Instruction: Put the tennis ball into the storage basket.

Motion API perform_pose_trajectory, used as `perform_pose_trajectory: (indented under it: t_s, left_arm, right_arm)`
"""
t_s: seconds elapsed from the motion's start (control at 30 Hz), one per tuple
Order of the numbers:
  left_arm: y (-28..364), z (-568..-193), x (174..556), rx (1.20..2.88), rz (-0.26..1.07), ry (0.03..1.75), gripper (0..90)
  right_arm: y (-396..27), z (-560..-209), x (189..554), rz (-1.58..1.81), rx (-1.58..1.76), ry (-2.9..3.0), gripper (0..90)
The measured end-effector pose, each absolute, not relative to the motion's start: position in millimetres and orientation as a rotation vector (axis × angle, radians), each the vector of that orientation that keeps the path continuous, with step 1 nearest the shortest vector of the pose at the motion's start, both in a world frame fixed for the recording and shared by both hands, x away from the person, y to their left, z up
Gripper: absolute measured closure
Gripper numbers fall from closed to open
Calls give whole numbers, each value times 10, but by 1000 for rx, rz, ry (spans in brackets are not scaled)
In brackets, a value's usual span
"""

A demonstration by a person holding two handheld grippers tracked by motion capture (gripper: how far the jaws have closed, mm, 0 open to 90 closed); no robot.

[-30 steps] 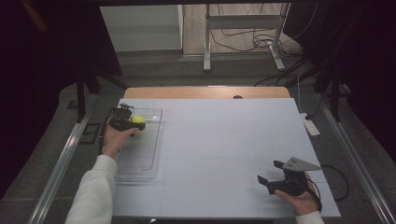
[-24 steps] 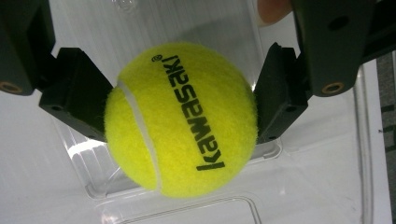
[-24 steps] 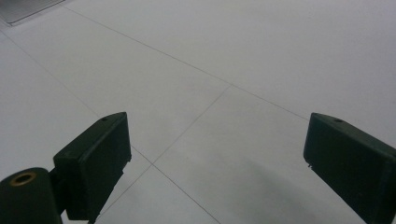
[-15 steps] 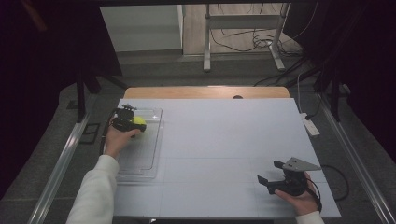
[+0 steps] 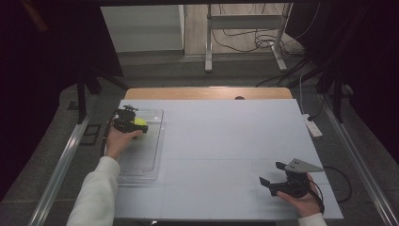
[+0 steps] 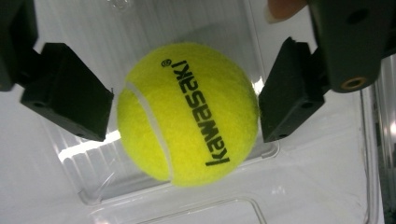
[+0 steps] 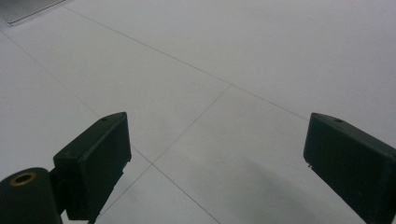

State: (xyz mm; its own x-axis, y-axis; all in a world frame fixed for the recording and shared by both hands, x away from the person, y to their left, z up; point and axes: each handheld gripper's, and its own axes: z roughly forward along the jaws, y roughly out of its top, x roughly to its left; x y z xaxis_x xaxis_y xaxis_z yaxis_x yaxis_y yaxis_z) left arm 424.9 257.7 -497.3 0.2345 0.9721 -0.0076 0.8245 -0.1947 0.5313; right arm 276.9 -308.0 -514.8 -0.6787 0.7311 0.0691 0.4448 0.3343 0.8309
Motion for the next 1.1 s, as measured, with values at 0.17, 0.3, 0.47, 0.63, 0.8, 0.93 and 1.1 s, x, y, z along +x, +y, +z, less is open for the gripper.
perform_pose_trajectory:
  t_s: [0.17, 0.3, 0.47, 0.63, 0.8, 0.93, 1.1]
  left_arm:
    - [2591, -4890, 4194, 2046, 485, 1604, 133]
    - [2608, -4829, 4144, 2018, 485, 1563, 128]
    - [2602, -4794, 4060, 1999, 482, 1508, 127]
    - [2603, -4756, 3937, 1971, 475, 1446, 126]
    - [2616, -4707, 3835, 1940, 447, 1398, 126]
    - [2613, -4644, 3719, 1923, 457, 1349, 131]
    - [2578, -4562, 3555, 1909, 460, 1288, 134]
  right_arm:
    - [-3081, -5146, 2769, 1270, 1049, 2286, 77]
    - [-3080, -5147, 2770, 1270, 1048, 2286, 77]
    - [-3081, -5146, 2775, 1274, 1051, 2284, 77]
    - [-3094, -5150, 2784, 1283, 1056, 2278, 77]
    - [-3104, -5159, 2787, 1277, 1063, 2280, 78]
    - [-3117, -5152, 2781, 1283, 1069, 2273, 78]
    - [-3117, -5145, 2773, 1290, 1076, 2266, 78]
